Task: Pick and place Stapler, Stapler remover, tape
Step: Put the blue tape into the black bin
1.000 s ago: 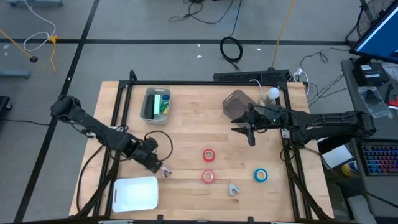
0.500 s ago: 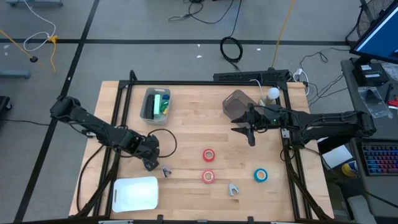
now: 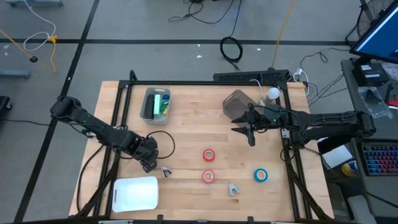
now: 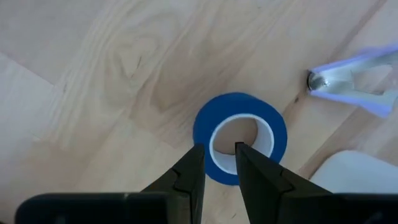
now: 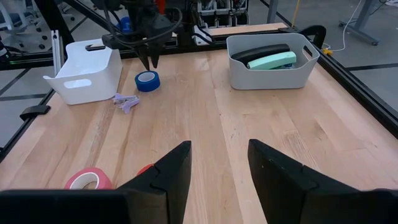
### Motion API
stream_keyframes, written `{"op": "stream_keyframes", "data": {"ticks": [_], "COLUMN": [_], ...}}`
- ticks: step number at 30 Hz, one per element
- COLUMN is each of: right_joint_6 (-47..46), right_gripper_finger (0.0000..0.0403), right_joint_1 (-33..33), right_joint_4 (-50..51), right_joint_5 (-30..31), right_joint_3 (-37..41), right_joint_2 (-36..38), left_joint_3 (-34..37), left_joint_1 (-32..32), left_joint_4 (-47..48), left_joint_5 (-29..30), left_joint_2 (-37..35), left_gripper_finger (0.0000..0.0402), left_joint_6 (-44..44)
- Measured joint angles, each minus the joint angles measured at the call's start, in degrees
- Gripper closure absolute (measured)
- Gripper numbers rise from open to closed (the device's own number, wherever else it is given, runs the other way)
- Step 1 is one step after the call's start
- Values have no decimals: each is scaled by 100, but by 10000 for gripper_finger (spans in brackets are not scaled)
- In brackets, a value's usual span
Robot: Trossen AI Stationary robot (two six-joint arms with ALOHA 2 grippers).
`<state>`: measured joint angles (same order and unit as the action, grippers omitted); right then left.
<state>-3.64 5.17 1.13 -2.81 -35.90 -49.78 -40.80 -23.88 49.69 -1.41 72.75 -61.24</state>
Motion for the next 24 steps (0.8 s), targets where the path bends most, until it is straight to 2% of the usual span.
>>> {"op": "stream_keyframes", "data": {"ticks": [7, 16, 24], "right_joint_6": [0, 0, 2], "right_gripper_finger": [252, 252, 252], "right_joint_1": [0, 0, 0], "right_joint_4": [0, 0, 0], "right_joint_5": [0, 8, 155], "right_joint_3": [0, 0, 0], "right_joint_2": [0, 0, 0], "left_joint_3": [54, 500, 533], "left_joint_1": [-112, -121, -127], "left_joint_4": [-10, -488, -618], "left_joint_5": [192, -51, -38], "left_joint_2": [52, 91, 96], "left_gripper_finger": [312, 312, 311], "left_joint_6": [88, -233, -243]}}
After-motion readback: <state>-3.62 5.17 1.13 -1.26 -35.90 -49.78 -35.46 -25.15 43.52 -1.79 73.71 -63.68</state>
